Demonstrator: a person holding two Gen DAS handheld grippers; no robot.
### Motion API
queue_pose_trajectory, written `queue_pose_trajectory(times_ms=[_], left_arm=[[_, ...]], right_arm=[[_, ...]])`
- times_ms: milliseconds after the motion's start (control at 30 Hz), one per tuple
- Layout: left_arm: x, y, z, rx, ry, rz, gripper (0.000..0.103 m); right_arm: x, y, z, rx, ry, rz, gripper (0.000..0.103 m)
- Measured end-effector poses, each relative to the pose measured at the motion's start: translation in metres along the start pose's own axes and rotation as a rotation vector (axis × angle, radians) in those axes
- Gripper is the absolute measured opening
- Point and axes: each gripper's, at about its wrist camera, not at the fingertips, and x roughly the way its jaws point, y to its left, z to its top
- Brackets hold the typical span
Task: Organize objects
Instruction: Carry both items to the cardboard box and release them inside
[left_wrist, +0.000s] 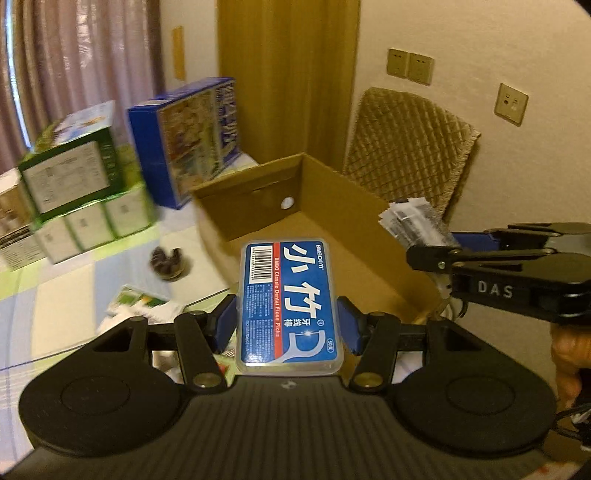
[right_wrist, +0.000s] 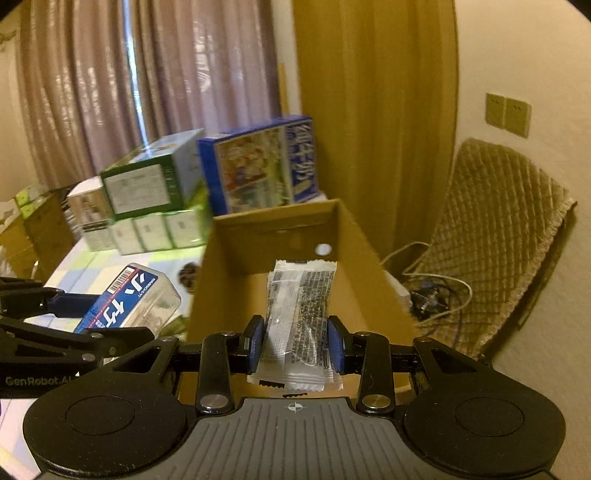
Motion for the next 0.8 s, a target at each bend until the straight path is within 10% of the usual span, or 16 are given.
queue_pose_trajectory(times_ms=[467, 800], left_arm=[[0.061, -0.024, 0.018, 0.043, 0.023, -0.008, 0.063], [0.033, -0.002, 0.014, -0.003, -0.025, 0.052, 0.071]], right_arm=[[0.036, -0.041, -0.006, 0.072, 0.058, -0.004, 0.033], [0.036, -0.040, -0.009, 0.085, 0.068, 0.013, 0.033]])
